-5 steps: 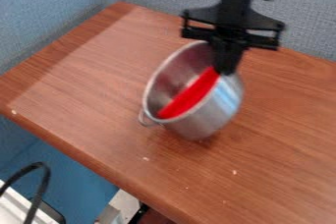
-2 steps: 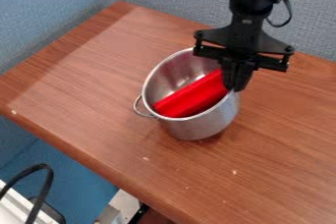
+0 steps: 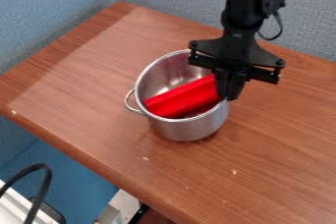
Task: Move the red object from the metal pot to the table
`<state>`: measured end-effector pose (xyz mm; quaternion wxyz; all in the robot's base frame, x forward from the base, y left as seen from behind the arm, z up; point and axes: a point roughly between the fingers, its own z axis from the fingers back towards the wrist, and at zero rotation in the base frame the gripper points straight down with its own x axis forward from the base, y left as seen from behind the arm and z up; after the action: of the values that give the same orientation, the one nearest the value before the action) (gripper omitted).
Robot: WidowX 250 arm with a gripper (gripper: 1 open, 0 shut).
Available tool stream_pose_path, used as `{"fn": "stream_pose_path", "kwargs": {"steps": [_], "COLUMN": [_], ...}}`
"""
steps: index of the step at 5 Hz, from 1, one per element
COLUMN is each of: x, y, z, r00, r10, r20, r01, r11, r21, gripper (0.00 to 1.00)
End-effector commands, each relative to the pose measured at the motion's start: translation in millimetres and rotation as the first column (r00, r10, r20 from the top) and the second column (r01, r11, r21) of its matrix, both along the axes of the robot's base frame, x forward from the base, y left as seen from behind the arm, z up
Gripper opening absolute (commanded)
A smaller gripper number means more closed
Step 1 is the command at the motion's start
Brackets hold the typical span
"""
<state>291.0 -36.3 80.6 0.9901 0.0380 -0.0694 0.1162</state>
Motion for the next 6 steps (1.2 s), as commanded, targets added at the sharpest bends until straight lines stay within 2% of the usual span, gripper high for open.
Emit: {"fn": "stream_pose_path", "kwargs": {"steps": [1,2,3,4,5,6], "x": [10.4,17.6,27.9,32.7,36.3,39.1], "y": [3.9,-2.3,-10.2,-23.6,-29.4,-25.0], "z": [3.2,-12.4,-17.2,-22.1,-34.1,-47.3], "r00": [0.997,0.992,0.992,0.992,0.986,0.982], "r10": [-0.039,-0.103,-0.099,-0.095,-0.148,-0.179], "r20": [0.07,0.073,0.076,0.079,0.076,0.057], "r01": [0.037,0.102,0.096,0.09,0.14,0.173], "r11": [0.999,0.994,0.994,0.993,0.986,0.98], "r21": [0.022,0.027,0.043,0.073,0.092,0.094], "gripper": [0.0,0.0,0.0,0.0,0.0,0.0]}}
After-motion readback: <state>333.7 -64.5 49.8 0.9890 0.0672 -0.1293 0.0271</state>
